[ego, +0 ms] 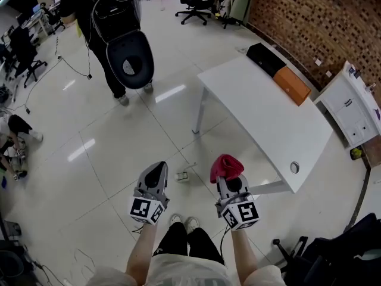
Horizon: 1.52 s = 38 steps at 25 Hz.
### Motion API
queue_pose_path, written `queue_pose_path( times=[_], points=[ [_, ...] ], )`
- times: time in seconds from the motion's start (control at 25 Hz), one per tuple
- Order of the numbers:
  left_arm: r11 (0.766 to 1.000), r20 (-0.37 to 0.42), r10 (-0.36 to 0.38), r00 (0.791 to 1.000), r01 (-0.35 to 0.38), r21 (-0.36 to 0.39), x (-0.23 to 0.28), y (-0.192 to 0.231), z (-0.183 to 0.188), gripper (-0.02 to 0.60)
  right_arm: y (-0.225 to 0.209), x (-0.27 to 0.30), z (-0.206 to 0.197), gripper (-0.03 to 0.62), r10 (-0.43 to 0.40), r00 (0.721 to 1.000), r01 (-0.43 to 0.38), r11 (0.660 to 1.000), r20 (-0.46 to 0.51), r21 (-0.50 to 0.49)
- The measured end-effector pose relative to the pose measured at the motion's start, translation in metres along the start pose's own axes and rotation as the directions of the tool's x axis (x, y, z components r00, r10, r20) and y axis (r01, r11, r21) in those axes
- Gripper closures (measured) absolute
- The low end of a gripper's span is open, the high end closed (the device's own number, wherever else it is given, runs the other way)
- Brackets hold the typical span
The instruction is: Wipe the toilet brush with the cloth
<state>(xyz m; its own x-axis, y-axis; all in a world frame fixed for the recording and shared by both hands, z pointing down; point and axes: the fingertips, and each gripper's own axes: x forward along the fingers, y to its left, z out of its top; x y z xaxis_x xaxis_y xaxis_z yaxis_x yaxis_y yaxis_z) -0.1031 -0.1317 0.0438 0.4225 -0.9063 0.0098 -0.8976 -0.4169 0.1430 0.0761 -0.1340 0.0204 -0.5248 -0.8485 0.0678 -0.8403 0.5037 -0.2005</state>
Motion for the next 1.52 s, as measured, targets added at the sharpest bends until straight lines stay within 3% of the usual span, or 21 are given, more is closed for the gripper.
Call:
queue_pose_path(
  times=[0.08,0.16,0.28,0.48,0.6,0.72,0.88,1.08,1.36,1.52],
  points=[
    [1.000,0.022,-0.002,1.000,0.001,0.012,0.012,0.013,-0.055,0.578,-0.026,0.013,-0.052,0.562,-0.006,1.000,0.006,1.000,0.021,-0.010],
    [1.000,0.033,-0.006,0.999,0.005,0.013,0.027,0.031,-0.136,0.578,-0.059,0.029,-0.129,0.562,-0.026,0.999,0.025,1.000,0.029,0.003],
    [0.999,0.047,-0.047,0.998,0.048,-0.009,0.050,0.060,-0.277,0.578,-0.100,0.056,-0.270,0.562,-0.051,0.998,0.050,0.999,0.030,0.020],
    [0.984,0.073,-0.179,0.981,0.178,0.011,0.066,0.083,-0.495,0.578,-0.157,0.092,-0.507,0.562,-0.051,0.999,0.050,0.999,0.016,0.018],
    [0.970,0.071,-0.241,0.968,0.238,0.041,0.064,0.095,-0.590,0.578,-0.179,0.109,-0.610,0.562,-0.035,0.999,0.035,0.999,0.018,0.026],
    [0.958,0.032,-0.277,0.960,0.274,0.080,0.063,0.105,-0.660,0.578,-0.192,0.124,-0.682,0.562,-0.003,1.000,0.003,1.000,0.002,0.014],
    [0.961,-0.047,-0.271,0.961,0.273,0.036,0.055,0.111,-0.735,0.578,-0.197,0.152,-0.761,0.562,0.060,0.995,-0.062,0.998,-0.082,-0.016],
    [0.967,-0.050,-0.250,0.967,0.247,-0.055,0.059,0.110,-0.788,0.578,-0.188,0.193,-0.830,0.562,0.175,0.966,-0.184,0.982,-0.192,-0.035],
    [0.963,-0.048,-0.260,0.964,0.256,-0.080,0.066,0.104,-0.813,0.578,-0.177,0.194,-0.866,0.563,0.251,0.942,-0.267,0.963,-0.223,-0.045],
    [0.963,-0.042,-0.263,0.964,0.260,-0.072,0.066,0.104,-0.814,0.578,-0.169,0.175,-0.871,0.562,0.245,0.943,-0.260,0.965,-0.224,-0.040]
  ],
)
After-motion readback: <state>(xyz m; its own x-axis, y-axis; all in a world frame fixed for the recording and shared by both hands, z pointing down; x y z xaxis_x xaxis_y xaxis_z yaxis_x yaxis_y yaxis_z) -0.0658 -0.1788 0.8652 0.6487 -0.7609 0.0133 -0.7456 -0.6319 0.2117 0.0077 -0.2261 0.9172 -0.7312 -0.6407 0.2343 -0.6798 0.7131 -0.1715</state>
